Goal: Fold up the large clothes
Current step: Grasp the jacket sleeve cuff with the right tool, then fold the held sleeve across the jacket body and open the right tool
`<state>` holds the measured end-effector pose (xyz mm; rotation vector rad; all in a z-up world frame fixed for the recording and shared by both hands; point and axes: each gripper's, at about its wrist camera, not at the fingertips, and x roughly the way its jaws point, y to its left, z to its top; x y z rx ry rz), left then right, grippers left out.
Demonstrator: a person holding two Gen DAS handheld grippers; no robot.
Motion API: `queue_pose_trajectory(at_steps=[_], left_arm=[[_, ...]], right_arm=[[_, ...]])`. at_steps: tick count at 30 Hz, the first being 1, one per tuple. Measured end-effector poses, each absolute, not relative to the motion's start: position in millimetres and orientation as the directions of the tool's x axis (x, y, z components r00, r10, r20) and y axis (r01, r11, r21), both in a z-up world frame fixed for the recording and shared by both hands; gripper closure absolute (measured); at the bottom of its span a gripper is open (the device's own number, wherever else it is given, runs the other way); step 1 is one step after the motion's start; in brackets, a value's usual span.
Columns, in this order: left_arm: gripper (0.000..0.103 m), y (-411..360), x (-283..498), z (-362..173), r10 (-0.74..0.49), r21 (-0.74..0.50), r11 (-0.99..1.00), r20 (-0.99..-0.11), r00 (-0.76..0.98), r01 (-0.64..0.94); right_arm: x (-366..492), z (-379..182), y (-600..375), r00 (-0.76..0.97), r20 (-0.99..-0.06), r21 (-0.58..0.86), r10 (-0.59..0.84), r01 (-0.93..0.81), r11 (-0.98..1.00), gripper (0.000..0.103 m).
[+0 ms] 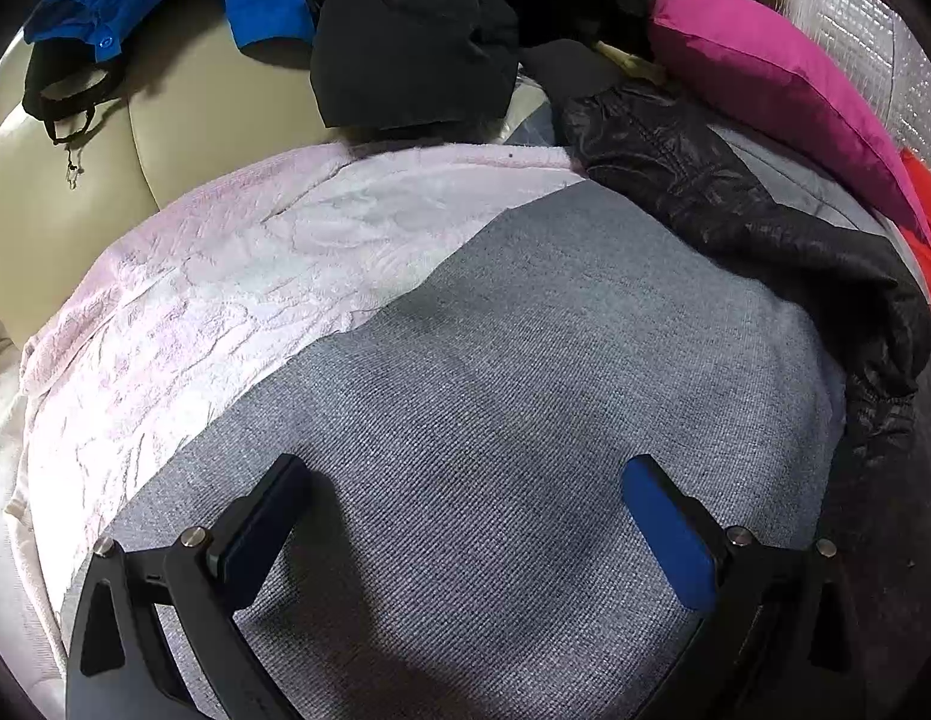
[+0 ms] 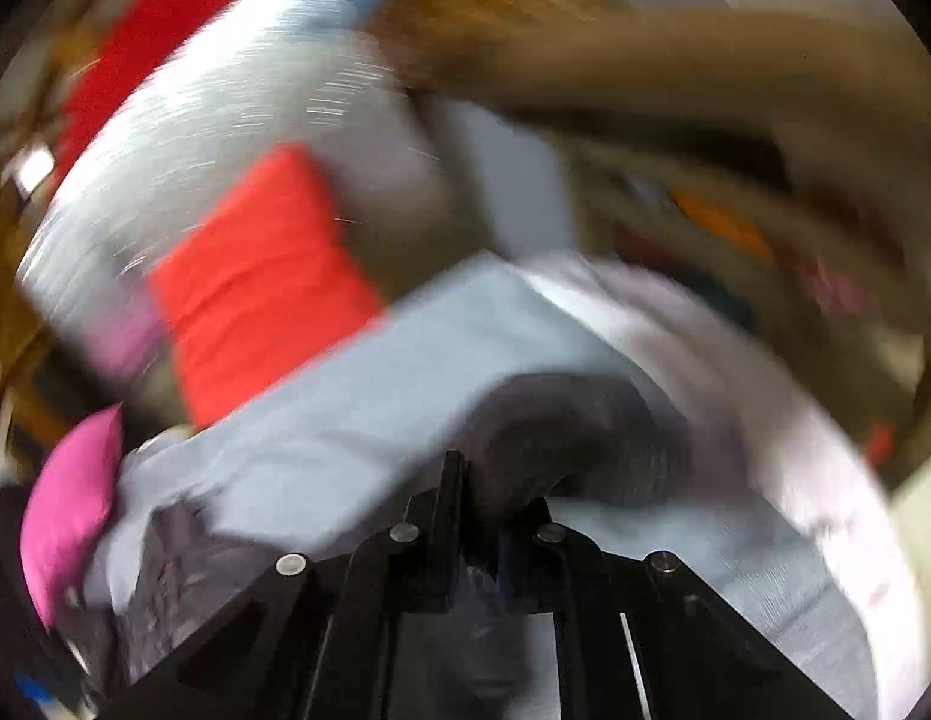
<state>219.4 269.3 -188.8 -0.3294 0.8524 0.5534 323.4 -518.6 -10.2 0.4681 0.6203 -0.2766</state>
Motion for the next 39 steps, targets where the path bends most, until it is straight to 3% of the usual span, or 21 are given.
queue_pose_trajectory(at_steps=[3, 7, 10, 13, 15, 16, 17, 18, 26, 35, 39], left_arm=[[0.0, 272, 222, -188, 0.321, -0.063, 0.811, -0.782, 0.534, -0.581], [0.0, 272, 221, -188, 0.317, -0.071, 0.812, -0.781, 0.538, -0.58], [0.0, 272, 220, -188, 0.315, -0.073, 0.812, -0.78, 0.541, -0.579], [0.0, 272, 220, -188, 0.314, -0.075, 0.813, -0.779, 0.543, -0.578], [0.0, 273, 219, -188, 0.314, -0.075, 0.813, -0.778, 0.544, -0.577], [0.0, 272, 219, -188, 0.314, -0.076, 0.813, -0.778, 0.544, -0.577], [0.0, 273, 219, -188, 0.313, -0.078, 0.813, -0.777, 0.546, -0.577], [0.0, 272, 219, -188, 0.313, -0.078, 0.813, -0.776, 0.547, -0.577], [0.0, 275, 219, -185, 0.311, -0.076, 0.814, -0.78, 0.543, -0.576], [0.0, 274, 233, -166, 0.284, 0.01, 0.842, -0.858, 0.428, -0.539], [0.0, 246, 220, -114, 0.365, 0.057, 0.857, -0.768, 0.526, -0.512]], right_arm=[[330, 41, -430, 0.847, -0.53, 0.25, -0.043, 0.204, 0.946, 0.094], [327, 49, -300, 0.861, -0.5, 0.134, 0.093, -0.029, 0.991, 0.094], [327, 16, -228, 0.817, -0.552, 0.118, 0.169, -0.123, 0.985, 0.092], [337, -37, -179, 0.719, -0.662, 0.133, 0.211, -0.164, 0.977, 0.086], [346, -76, -165, 0.631, -0.74, 0.17, 0.232, -0.159, 0.973, 0.076], [350, -90, -167, 0.596, -0.764, 0.195, 0.246, -0.15, 0.969, 0.057], [350, -100, -168, 0.573, -0.776, 0.222, 0.263, -0.142, 0.965, 0.026], [347, -107, -172, 0.564, -0.771, 0.265, 0.295, -0.137, 0.954, 0.02], [316, -84, -243, 0.642, -0.639, 0.496, 0.423, -0.076, 0.865, 0.02], [233, -98, -352, 0.76, -0.501, 0.697, 0.414, 0.071, 0.713, 0.019], [235, -86, -383, 0.807, -0.415, 0.753, 0.42, 0.045, 0.657, 0.019]])
